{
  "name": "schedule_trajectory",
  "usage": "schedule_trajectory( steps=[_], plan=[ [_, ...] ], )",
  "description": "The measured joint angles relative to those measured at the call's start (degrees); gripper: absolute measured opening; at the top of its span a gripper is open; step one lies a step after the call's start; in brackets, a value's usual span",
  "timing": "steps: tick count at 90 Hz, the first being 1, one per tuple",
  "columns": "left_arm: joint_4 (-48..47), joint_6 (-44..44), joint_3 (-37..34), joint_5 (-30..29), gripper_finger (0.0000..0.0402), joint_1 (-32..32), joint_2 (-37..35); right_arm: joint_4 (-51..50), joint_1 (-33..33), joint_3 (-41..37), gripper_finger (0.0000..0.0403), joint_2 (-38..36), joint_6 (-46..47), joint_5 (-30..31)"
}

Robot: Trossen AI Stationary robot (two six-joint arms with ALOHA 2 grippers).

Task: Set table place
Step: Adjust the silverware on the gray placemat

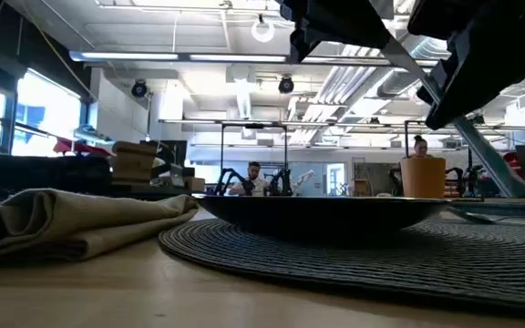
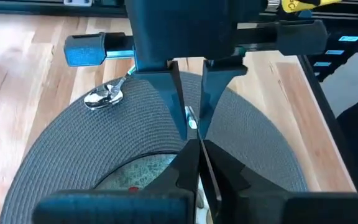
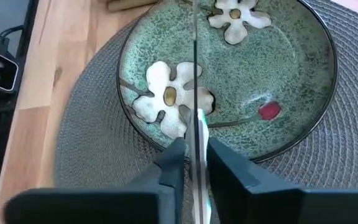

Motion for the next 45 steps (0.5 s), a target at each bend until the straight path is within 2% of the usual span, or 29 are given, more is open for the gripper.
schedule_trajectory(
  steps=[6,18,31,37,45],
  plan=[
    [-0.64,0.01,0.00,-0.29,0.0000,0.01,0.00,-0.69,0.02,0.00,0.0010,-0.29,1.37,-0.09],
    [-0.44,0.22,0.00,-1.01,0.0004,0.05,0.00,-1.46,0.02,0.00,0.0006,-1.28,3.65,-0.47],
    [-1.53,0.60,0.02,-3.55,0.0036,0.56,-0.24,-2.87,0.02,0.00,0.0004,-3.00,8.17,-2.15],
    [-3.35,0.59,0.07,-5.49,0.0058,0.89,-0.58,-4.12,0.01,0.00,0.0003,-4.05,13.87,-3.10],
    [-9.21,0.45,0.07,-7.98,0.0083,1.14,-1.50,-7.66,0.00,0.00,0.0002,-5.26,25.96,-6.23]
  ],
)
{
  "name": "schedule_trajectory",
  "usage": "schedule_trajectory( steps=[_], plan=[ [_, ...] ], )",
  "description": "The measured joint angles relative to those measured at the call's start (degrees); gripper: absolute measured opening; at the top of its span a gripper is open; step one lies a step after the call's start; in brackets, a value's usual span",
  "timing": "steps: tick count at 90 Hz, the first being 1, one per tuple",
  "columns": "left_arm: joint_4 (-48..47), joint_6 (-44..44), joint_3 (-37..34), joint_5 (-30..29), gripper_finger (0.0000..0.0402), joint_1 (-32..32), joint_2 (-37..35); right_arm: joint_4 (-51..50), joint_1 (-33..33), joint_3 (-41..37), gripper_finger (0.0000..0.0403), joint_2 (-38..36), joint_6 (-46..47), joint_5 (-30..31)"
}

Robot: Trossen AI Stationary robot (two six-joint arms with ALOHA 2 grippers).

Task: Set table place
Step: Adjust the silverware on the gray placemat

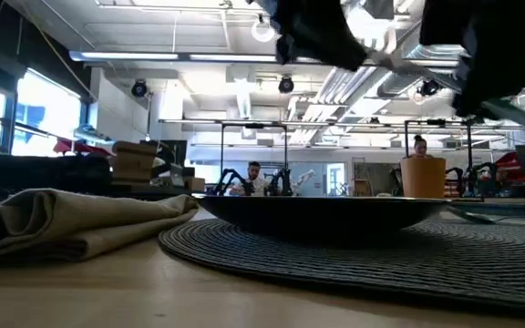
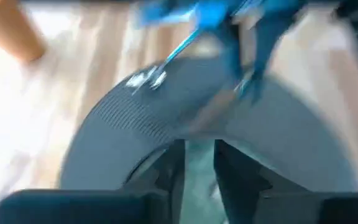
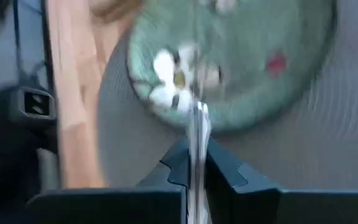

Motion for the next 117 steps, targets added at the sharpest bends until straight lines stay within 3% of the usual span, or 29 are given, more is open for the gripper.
schedule_trajectory(
  steps=[20,44,89,117],
  plan=[
    [-16.79,-6.61,-0.24,-8.36,0.0101,-1.09,-0.67,-2.98,3.33,0.00,0.0002,2.11,19.46,-0.76],
    [-12.26,-8.28,-4.40,-8.36,0.0097,-3.89,-0.49,-1.20,4.24,-0.02,0.0003,10.64,34.78,2.43],
    [0.22,-4.83,-4.61,-8.23,0.0097,-6.21,-0.32,1.94,0.94,-0.04,0.0006,18.87,39.35,0.20],
    [1.34,-4.32,-4.61,-8.33,0.0097,-6.27,-0.32,2.32,0.94,0.22,0.0021,21.75,39.33,-0.28]
  ],
)
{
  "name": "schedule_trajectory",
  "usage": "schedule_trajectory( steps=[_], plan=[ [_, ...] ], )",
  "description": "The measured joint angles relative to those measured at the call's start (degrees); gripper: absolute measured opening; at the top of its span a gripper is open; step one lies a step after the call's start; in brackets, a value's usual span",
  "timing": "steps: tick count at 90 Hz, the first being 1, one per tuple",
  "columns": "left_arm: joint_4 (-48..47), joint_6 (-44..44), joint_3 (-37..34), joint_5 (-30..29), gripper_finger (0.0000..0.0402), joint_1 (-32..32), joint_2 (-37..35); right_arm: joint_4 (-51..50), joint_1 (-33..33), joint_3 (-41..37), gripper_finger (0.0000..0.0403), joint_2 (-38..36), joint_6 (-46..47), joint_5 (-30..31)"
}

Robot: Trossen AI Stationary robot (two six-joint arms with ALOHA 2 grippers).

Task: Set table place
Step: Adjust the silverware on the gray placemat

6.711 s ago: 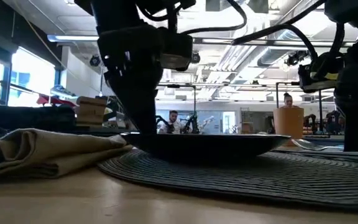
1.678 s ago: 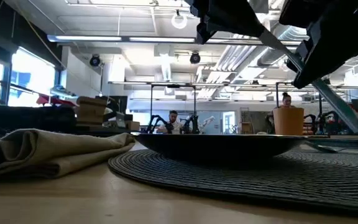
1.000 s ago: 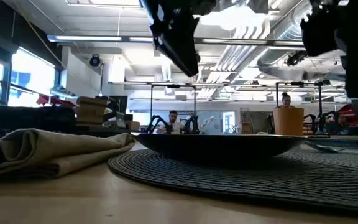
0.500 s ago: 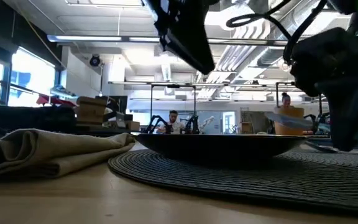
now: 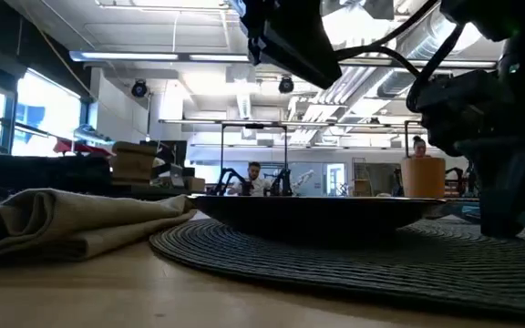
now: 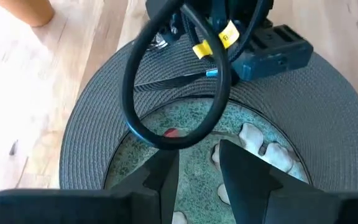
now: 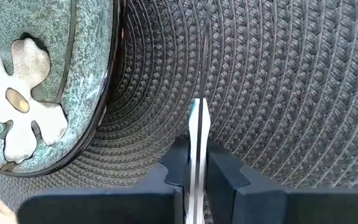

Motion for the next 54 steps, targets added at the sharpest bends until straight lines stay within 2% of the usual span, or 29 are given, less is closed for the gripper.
schedule_trajectory(
  steps=[31,54],
  plan=[
    [-0.06,0.17,0.00,0.31,0.0097,0.02,0.00,-0.64,0.00,-0.02,0.0092,-0.07,-0.47,0.10],
    [-0.08,0.15,0.00,0.44,0.0097,0.00,0.00,-0.70,0.03,-0.09,0.0098,-0.04,-1.83,0.17]
  ],
)
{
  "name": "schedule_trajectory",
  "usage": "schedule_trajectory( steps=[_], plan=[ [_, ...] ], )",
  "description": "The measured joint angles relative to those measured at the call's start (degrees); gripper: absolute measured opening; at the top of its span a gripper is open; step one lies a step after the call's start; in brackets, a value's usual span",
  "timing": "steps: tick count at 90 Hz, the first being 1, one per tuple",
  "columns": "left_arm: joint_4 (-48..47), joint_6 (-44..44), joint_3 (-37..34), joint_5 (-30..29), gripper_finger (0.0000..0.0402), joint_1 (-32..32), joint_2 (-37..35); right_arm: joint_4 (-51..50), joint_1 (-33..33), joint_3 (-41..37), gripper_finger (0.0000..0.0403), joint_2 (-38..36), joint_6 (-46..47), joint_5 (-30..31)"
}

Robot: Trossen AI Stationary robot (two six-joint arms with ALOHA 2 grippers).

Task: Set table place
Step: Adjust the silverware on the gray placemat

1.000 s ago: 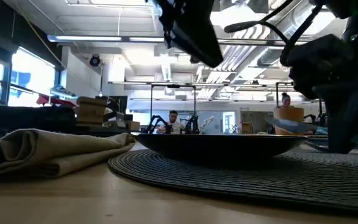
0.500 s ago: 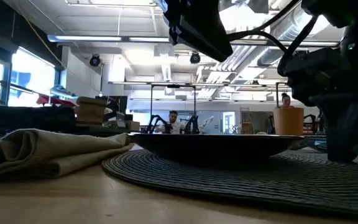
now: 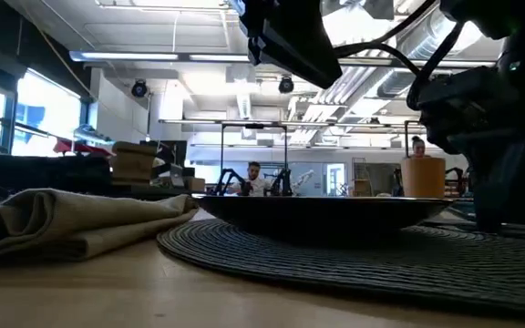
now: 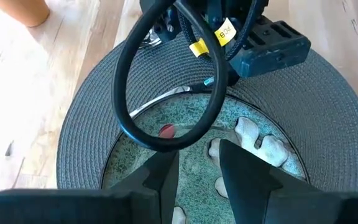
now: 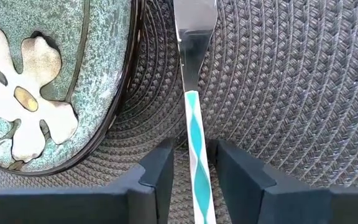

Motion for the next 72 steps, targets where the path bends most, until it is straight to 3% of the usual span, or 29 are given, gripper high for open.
schedule_trajectory(
  steps=[20,39,55,72],
  plan=[
    [0.00,-0.02,0.00,0.00,0.0097,0.00,0.00,-0.03,0.91,-0.11,0.0088,0.09,-2.27,3.24],
    [0.02,-0.02,0.00,0.00,0.0097,0.00,0.00,-1.01,1.02,-0.15,0.0011,0.09,-3.17,4.32],
    [0.03,-0.02,0.00,0.00,0.0097,0.02,0.00,-1.05,1.02,-0.26,0.0006,-1.81,-3.65,4.15],
    [0.07,-0.02,0.00,0.37,0.0097,0.00,0.00,-4.85,1.29,-0.37,0.0001,-9.53,-6.21,3.68]
  ],
)
